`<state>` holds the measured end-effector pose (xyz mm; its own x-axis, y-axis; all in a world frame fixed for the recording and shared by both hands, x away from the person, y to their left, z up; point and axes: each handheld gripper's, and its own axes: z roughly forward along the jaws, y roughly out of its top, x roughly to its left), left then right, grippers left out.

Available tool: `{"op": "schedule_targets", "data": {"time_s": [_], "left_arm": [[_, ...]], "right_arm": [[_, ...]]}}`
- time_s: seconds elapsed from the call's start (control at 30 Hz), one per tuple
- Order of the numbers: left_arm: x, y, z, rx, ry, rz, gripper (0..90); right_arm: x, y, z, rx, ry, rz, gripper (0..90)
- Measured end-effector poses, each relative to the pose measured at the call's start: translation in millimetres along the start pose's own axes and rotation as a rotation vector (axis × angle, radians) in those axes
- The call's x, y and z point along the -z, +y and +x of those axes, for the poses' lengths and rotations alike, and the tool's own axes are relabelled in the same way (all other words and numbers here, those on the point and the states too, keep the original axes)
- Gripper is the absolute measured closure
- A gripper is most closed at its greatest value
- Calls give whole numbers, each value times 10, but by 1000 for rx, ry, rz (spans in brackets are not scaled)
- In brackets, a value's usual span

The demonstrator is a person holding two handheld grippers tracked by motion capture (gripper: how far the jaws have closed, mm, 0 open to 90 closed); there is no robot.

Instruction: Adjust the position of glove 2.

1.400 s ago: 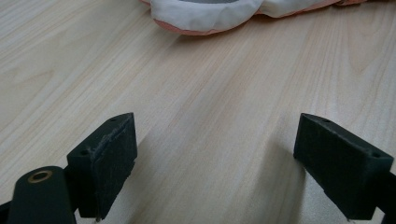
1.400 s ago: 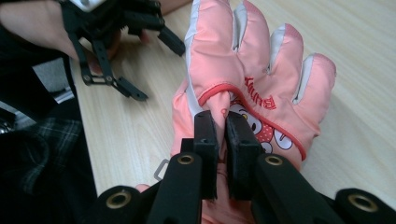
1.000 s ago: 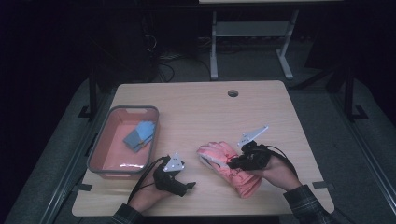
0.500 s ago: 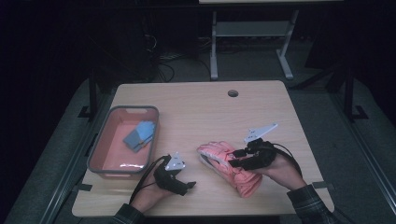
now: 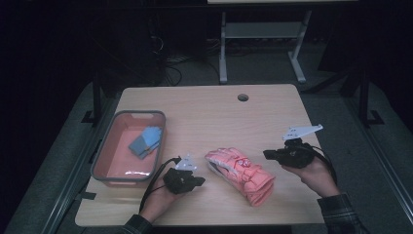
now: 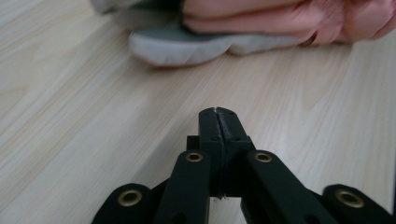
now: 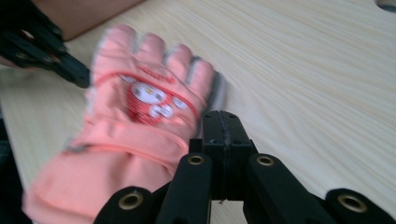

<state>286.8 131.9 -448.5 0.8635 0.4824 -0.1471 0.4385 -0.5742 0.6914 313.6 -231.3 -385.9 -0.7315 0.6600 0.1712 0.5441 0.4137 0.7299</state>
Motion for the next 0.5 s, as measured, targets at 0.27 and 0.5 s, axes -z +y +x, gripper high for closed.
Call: {"op": "schedule_targets", "data": {"time_s": [0.27,0.5], "left_arm": [[-174,167,-153,-24,-63,-10,895],[-395,288,-241,-46,-87,1,895]], "right_arm": [[-42,-319,-108,12,1,71,899],[-117,-525,-121,15,38,106,898]]}}
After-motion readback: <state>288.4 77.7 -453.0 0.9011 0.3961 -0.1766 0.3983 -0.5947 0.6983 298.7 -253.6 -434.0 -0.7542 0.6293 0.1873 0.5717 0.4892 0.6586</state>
